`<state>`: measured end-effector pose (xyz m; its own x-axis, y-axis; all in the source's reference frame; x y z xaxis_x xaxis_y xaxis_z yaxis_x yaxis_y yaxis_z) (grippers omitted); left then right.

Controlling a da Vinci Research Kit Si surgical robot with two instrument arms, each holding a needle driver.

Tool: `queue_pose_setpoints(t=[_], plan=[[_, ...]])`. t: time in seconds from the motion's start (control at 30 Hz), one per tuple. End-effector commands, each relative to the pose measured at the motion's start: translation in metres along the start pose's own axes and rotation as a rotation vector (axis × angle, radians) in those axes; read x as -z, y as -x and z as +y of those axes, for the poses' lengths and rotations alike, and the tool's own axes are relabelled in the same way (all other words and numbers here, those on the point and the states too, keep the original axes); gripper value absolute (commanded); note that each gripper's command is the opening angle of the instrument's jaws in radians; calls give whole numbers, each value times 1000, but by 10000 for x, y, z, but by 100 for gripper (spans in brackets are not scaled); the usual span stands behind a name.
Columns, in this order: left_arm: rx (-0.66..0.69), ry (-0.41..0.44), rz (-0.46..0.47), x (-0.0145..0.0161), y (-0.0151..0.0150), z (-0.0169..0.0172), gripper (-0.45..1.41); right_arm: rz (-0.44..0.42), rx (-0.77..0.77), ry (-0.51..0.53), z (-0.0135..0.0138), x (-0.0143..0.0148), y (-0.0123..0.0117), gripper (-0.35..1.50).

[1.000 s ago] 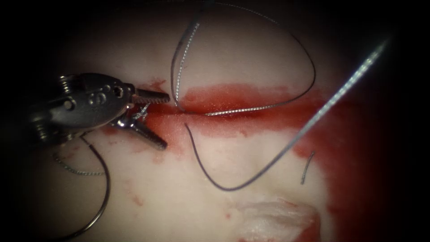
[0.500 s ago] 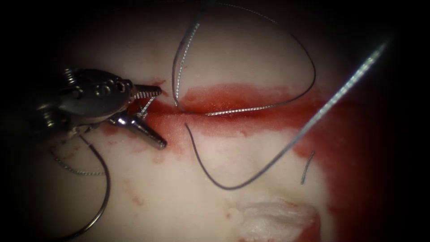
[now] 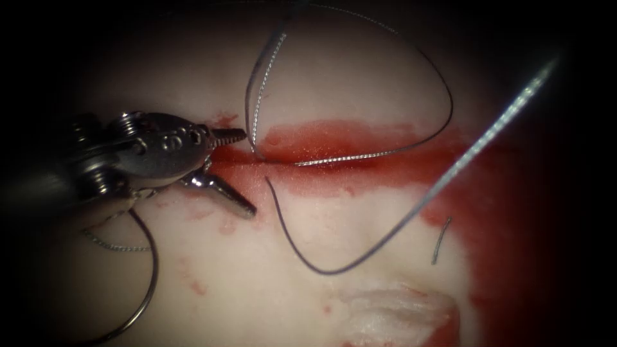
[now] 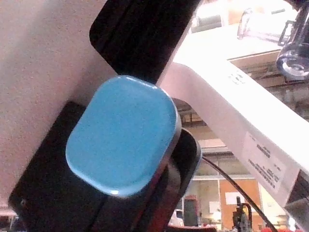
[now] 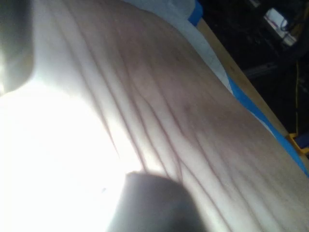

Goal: Wound Closure

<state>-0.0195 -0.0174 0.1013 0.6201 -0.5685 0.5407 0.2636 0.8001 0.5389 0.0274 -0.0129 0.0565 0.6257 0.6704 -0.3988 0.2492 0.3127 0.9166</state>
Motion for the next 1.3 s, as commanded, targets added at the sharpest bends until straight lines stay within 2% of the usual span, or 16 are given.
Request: queue_pose_setpoints(t=[0.03, 0.1, 0.2, 0.3, 0.47, 0.6, 0.7, 0.83, 0.93, 1.0, 1.03, 1.07, 1.13, 1.17, 1.23, 1.3], plan=[[0, 14, -17, 2, 14, 7, 61, 1, 8, 2, 3, 3, -14, -35], [5, 22, -32, 5, 17, 9, 69, 1, 9, 2, 3, 3, -14, -35], [12, 23, -45, 7, 20, 9, 57, 0, 4, 1, 4, 1, -14, -35], [16, 23, -75, 5, 22, 10, 32, 0, 5, 0, 5, -1, -13, -35], [20, 27, -75, 3, 24, 10, -45, 0, 6, 0, 5, -2, -13, -35], [24, 32, -77, 2, 27, 10, -45, 0, 6, -1, 5, -2, -13, -35], [95, 11, -79, 4, 28, 9, -45, -1, 6, 0, 5, -1, -13, -35], [350, -85, -95, 26, 34, 7, -45, 0, 4, 1, 4, 1, -14, -35], [404, -136, -146, 58, 42, 12, -45, 10, 3, 9, 6, 3, -14, -35], [427, -104, -169, 80, 52, 19, -45, 27, 3, 43, 8, 4, -13, 9], [442, -104, -186, 95, 58, 25, -45, 29, 4, 50, 9, 5, -12, 22], [454, -101, -202, 106, 62, 28, -45, 30, 5, 55, 11, 5, -10, 47], [464, -72, -233, 132, 69, 35, -45, 29, 8, 61, 13, 5, -7, 73], [455, -60, -250, 153, 74, 42, -45, 36, 13, 83, 17, 6, -3, 94], [455, -39, -281, 177, 79, 49, -45, 57, 18, 135, 22, 6, 3, 109], [450, -17, -306, 198, 82, 55, -45, 74, 19, 176, 27, 6, 7, 113]])
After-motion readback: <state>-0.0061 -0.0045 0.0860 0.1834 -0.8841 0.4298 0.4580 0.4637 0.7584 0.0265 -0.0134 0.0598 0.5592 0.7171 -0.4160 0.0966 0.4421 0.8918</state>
